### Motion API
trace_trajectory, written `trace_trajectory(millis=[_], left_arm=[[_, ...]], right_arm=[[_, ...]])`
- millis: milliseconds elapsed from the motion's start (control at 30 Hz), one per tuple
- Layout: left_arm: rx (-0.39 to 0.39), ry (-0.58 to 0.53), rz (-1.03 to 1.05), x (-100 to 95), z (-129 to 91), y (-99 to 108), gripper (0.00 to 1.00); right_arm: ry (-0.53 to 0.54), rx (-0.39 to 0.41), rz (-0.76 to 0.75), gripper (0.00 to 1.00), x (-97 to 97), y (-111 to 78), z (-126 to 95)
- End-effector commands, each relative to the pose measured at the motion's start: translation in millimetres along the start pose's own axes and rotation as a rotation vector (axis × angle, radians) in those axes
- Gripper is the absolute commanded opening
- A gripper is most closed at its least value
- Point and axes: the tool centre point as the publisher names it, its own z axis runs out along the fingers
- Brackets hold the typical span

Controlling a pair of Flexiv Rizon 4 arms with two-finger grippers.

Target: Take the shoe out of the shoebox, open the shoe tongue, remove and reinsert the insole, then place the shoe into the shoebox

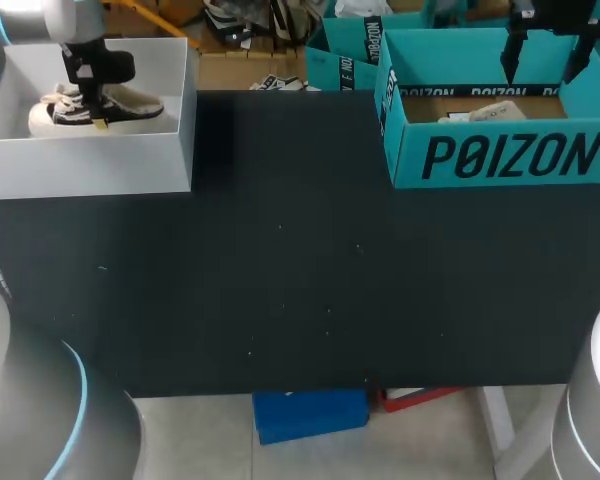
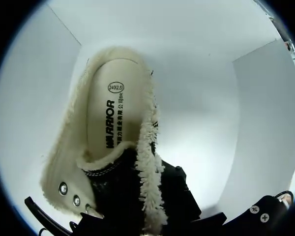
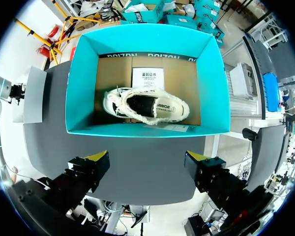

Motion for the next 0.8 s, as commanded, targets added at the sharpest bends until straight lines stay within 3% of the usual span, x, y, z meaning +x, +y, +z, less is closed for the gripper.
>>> trace_trajectory(millis=[33,433,633,800], left_arm=[[0.000,-0.004,0.004,4.6,-13.2,1.5,0.00],[0.004,-0.065,0.024,17.6,-59.1,4.6,0.00],[-0.004,-0.122,0.024,25.5,-93.0,3.2,0.00],[-0.012,-0.181,0.010,43.0,-125.1,-3.0,0.00]], right_arm=[[0.000,0.000,0.000,1.00,0.0,0.0,-0.5],[0.000,0.000,0.000,1.00,0.0,0.0,-0.5],[0.000,0.000,0.000,1.00,0.0,0.0,-0.5],[0.000,0.000,0.000,1.00,0.0,0.0,-0.5]])
